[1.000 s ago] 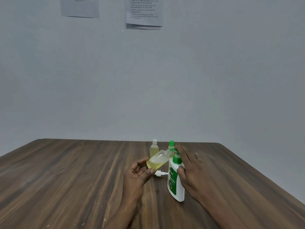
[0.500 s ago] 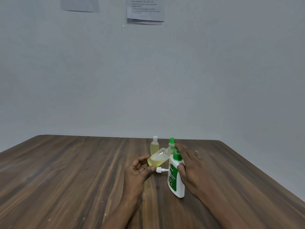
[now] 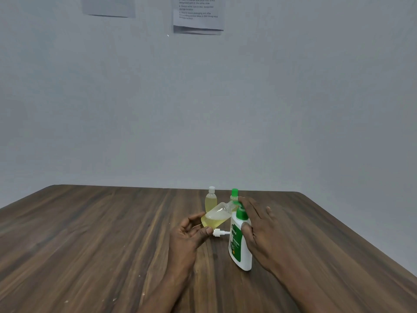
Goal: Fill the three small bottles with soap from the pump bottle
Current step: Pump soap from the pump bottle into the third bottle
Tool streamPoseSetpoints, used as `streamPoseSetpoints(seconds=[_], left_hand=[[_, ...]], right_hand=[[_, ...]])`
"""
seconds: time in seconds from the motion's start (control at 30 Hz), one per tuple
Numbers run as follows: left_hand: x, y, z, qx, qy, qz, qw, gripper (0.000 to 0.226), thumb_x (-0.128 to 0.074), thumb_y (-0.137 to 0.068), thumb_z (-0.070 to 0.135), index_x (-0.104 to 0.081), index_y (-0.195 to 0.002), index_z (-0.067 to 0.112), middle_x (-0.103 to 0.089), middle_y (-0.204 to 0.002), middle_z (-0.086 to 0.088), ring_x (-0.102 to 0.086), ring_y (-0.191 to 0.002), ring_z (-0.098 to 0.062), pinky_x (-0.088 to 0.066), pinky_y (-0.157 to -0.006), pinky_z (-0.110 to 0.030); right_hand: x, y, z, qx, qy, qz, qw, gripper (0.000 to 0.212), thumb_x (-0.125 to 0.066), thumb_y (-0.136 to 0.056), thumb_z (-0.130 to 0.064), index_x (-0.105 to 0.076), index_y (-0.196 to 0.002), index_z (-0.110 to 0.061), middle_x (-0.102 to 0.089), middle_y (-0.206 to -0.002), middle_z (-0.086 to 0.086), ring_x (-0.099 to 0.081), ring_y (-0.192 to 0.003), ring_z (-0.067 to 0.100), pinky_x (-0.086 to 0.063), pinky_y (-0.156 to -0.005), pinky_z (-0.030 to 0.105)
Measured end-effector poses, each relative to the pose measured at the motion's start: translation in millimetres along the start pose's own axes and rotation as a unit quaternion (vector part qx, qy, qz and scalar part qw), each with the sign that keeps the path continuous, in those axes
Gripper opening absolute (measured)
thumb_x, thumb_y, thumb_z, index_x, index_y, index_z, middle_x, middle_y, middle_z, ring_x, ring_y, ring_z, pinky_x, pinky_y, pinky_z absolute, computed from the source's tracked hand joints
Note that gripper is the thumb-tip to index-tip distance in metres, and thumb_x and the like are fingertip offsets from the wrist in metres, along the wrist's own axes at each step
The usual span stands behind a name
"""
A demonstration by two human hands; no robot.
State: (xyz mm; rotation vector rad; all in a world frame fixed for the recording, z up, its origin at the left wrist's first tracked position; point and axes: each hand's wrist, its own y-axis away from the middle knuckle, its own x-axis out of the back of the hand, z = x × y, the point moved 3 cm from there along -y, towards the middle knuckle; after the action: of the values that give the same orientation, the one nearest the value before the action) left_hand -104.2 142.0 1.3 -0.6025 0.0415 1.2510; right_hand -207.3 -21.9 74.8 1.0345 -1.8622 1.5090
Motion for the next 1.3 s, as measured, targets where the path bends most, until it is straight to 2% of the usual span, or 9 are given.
streamPoseSetpoints(seconds=[0.3, 0.5, 0.77, 1.0, 1.13, 1.3], left_hand=[[0.6, -2.0, 0.9, -0.009, 0.007, 0.004, 1.0, 0.04, -0.08, -0.074, -0.004, -0.071, -0.112, 0.009, -0.079, -0.103, -0.004, -0.076, -0.096, -0.017, -0.06, -0.074, -0.025], [-0.4, -2.7, 2.8, -0.011, 0.017, 0.002, 1.0, 0.042, -0.08, -0.074, 0.0, -0.07, -0.114, 0.008, -0.079, -0.104, -0.007, -0.076, -0.097, -0.019, -0.06, -0.074, -0.025], [-0.2, -1.1, -2.9, 0.004, 0.015, 0.001, 1.0, 0.039, -0.077, -0.076, -0.006, -0.071, -0.112, 0.008, -0.079, -0.103, -0.006, -0.075, -0.098, -0.021, -0.061, -0.076, -0.027], [-1.2, -4.6, 1.2, -0.011, 0.024, 0.003, 1.0, 0.044, -0.08, -0.071, 0.004, -0.071, -0.114, 0.008, -0.079, -0.103, -0.007, -0.076, -0.097, -0.021, -0.061, -0.077, -0.028], [-1.2, -3.7, 2.1, -0.014, 0.021, 0.002, 1.0, 0.049, -0.082, -0.066, 0.012, -0.07, -0.114, 0.008, -0.079, -0.104, -0.007, -0.076, -0.097, -0.021, -0.061, -0.076, -0.027], [0.1, -1.7, -4.6, 0.005, 0.014, -0.001, 1.0, 0.04, -0.078, -0.076, -0.005, -0.07, -0.113, 0.008, -0.078, -0.105, -0.009, -0.075, -0.098, -0.022, -0.061, -0.077, -0.027]], right_hand=[[1.1, -1.2, -0.2, -0.004, -0.023, 0.006, 1.0, 0.058, -0.041, -0.091, -0.022, -0.022, -0.146, -0.031, -0.028, -0.146, -0.02, -0.033, -0.131, 0.001, -0.015, -0.118, 0.037], [0.6, -1.5, -1.6, 0.004, -0.019, 0.013, 1.0, 0.055, -0.041, -0.091, -0.02, -0.028, -0.144, -0.029, -0.032, -0.146, -0.018, -0.036, -0.129, 0.003, -0.019, -0.117, 0.038], [-3.2, 0.1, 1.9, -0.002, -0.001, 0.006, 1.0, 0.056, -0.04, -0.089, -0.021, -0.027, -0.143, -0.031, -0.032, -0.145, -0.019, -0.036, -0.128, 0.002, -0.02, -0.115, 0.036], [-1.2, -0.3, 0.7, 0.004, -0.02, 0.009, 1.0, 0.06, -0.039, -0.09, -0.025, -0.02, -0.146, -0.034, -0.026, -0.147, -0.022, -0.032, -0.13, -0.002, -0.016, -0.118, 0.037], [-0.9, -0.4, -1.6, 0.008, -0.025, 0.021, 0.999, 0.057, -0.039, -0.087, -0.023, -0.028, -0.143, -0.032, -0.034, -0.142, -0.02, -0.039, -0.122, 0.0, -0.022, -0.116, 0.036], [-3.7, -0.5, 0.3, -0.001, -0.001, 0.008, 1.0, 0.055, -0.041, -0.09, -0.02, -0.029, -0.142, -0.03, -0.034, -0.144, -0.018, -0.038, -0.126, 0.003, -0.02, -0.115, 0.035]])
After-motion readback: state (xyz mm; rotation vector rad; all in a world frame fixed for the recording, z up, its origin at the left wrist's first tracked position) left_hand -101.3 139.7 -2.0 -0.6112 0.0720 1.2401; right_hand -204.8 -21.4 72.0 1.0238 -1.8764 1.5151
